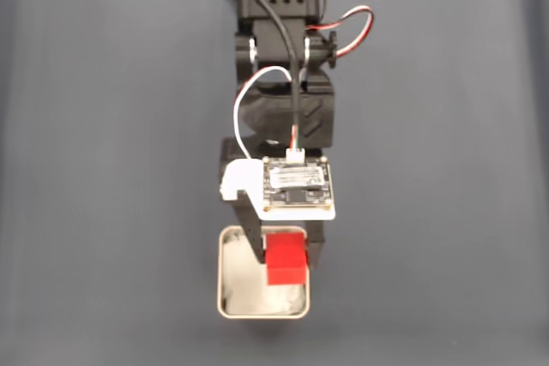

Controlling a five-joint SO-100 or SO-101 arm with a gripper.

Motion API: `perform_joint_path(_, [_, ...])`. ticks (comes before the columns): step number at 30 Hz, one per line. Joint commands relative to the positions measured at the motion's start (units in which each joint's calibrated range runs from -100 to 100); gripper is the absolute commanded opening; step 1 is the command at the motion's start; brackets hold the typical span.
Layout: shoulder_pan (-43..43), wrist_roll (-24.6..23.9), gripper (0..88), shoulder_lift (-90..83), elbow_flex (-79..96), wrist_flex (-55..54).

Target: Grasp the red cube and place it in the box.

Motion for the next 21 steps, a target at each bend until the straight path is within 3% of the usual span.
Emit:
perform_joint_path(1, [1.0,-0.5,4.3,-0.1,-3.3,-1.7])
perform_joint_path(21, [2.5,0.0,4.4,3.8,-3.4,-4.7])
